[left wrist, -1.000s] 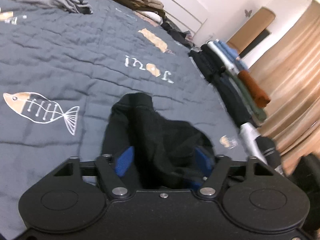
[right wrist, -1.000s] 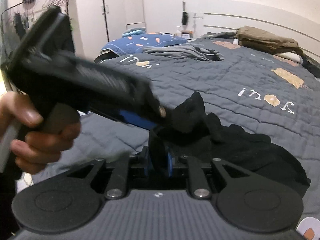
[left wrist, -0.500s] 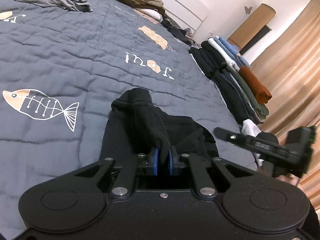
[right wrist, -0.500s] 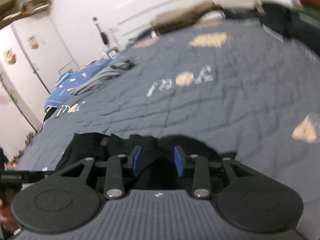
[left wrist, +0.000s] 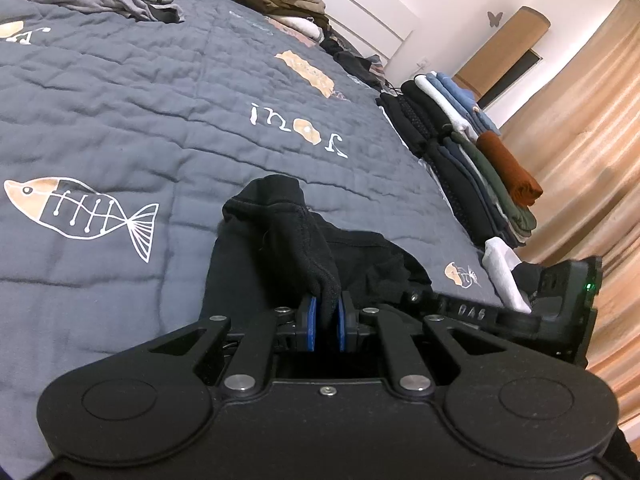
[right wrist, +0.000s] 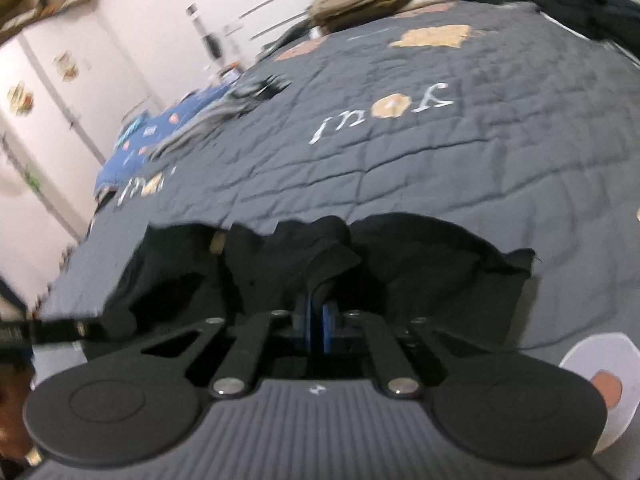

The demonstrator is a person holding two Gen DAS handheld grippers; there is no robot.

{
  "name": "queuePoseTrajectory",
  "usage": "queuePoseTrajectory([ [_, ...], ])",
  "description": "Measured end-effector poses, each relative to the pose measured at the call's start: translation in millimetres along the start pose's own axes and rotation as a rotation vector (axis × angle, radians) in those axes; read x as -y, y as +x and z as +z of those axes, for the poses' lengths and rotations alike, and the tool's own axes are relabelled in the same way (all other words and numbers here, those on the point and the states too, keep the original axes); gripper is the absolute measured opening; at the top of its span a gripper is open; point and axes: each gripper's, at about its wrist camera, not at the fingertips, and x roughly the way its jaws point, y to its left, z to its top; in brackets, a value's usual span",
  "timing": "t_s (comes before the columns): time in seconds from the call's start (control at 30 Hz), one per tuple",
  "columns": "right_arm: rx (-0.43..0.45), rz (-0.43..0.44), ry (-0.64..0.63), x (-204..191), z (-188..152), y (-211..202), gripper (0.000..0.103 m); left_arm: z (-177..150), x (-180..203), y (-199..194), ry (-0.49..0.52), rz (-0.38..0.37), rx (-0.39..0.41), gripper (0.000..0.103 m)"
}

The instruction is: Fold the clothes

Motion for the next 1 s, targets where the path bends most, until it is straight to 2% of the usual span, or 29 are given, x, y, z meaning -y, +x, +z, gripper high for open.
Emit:
queuePoseTrajectory([
  [0.17,0.074,0.028,0.090,4,7,-25,0.004,1,3,-2,-0.002,-0.021,0.020,0.011],
  [0.3,0.092,-0.036,0.121,9,4,-41,0.004,0,7,-2,0.001,-0.036,0.026,0.011],
  [0.43,0.059,-0.065,0.106,16,0,-40,0.007,-2,9,2,0.013,-0.031,0.011,0.011],
  [0.57,0.123,-0.072,0.199,40,9,-60,0.009,-3,8,4,0.006,-0.028,0.004,0.011],
  [0.67,0.082,-0.116,0.133,43,10,-61,0.009,-3,6,5,0.003,-0.025,0.000,0.011],
  [0.87,-0.021,-0.108,-0.067,24,-2,-25,0.012,-3,8,6,0.011,-0.023,-0.003,0.011],
  [0.9,-0.025,-0.133,-0.100,20,-3,-19,0.012,-4,8,6,0.013,-0.022,-0.003,0.011],
  [1.0,-0.013,-0.165,-0.091,22,-3,-5,0.015,-5,7,6,0.015,-0.020,-0.006,0.011],
])
